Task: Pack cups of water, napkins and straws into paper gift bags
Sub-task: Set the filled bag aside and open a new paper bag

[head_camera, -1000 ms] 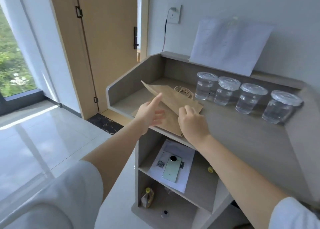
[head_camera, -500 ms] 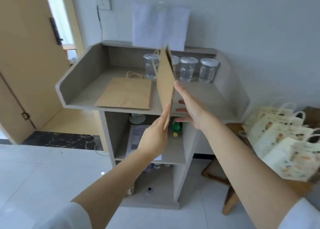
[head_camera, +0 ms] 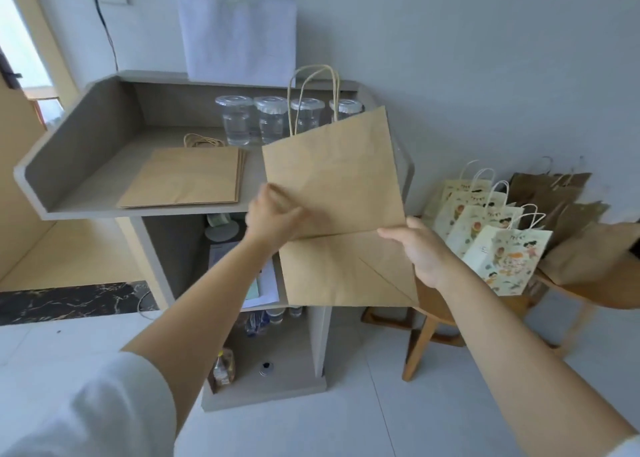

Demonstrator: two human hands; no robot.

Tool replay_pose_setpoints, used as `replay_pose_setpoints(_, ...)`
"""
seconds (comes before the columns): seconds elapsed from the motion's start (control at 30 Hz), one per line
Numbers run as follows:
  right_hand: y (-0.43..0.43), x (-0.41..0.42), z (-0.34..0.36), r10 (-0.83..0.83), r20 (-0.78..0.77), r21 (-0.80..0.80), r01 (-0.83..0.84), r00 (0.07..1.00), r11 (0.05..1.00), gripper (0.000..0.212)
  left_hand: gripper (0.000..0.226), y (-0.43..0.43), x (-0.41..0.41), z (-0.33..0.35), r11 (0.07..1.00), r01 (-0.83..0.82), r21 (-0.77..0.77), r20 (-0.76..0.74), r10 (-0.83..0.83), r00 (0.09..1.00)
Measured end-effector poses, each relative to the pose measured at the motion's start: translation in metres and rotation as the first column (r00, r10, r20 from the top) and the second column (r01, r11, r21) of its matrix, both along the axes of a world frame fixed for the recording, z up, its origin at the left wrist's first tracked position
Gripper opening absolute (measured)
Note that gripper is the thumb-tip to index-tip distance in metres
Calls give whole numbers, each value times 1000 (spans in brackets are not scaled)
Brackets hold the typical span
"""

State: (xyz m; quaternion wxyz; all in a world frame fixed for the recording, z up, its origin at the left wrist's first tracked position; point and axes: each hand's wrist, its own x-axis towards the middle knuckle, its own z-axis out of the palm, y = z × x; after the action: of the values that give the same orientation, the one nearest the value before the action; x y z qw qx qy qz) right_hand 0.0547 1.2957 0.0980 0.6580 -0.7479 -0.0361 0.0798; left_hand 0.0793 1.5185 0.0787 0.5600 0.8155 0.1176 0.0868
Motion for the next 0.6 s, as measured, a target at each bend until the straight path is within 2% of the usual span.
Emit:
replay_pose_setpoints(0.07,-22,3,0,-25,-33,30,26,999,999,16,117,1,7,-1,967,-138,-213,-15,138,990)
replay_pose_setpoints(0.1,-33,5,-1,-30,-41,9,30,999,1000,16,113,3,10,-3,924,-142,-355,-32,140,990)
replay_pose_setpoints(0.13,-43,6,-2,-32,-55,-20,31,998,999,14,101,6,15,-7,870,-101,-482,-32,98,995)
replay_pose_setpoints(0.2,-61,11,-7,-47,-103,-81,39,994,996,12,56,-2,16,-6,777,87,-623,37,-82,996)
replay_pose_setpoints(0.23,-69,16,-12,-62,-129,-105,48,990,993,12,37,-9,16,-4,763,170,-623,72,-161,984)
replay_pose_setpoints(0.27,-76,21,-16,-83,-151,-129,64,985,990,12,27,-17,17,-3,750,233,-619,101,-218,971)
replay_pose_setpoints(0.37,-96,34,-33,-133,-165,-200,99,977,975,7,18,-42,22,3,717,251,-650,96,-250,963)
replay_pose_setpoints(0.43,-106,42,-43,-153,-118,-309,110,981,945,18,12,-58,26,5,724,235,-648,81,-241,967)
replay_pose_setpoints(0.47,-108,44,-45,-165,-58,-403,128,985,906,25,12,-66,28,6,728,232,-645,80,-238,968)
replay_pose_setpoints(0.53,-108,49,-46,-212,160,-562,265,964,784,43,16,-84,31,5,727,240,-643,87,-242,966)
replay_pose_setpoints(0.6,-103,52,-41,-249,337,-540,403,908,739,56,18,-101,33,6,729,244,-640,95,-240,966)
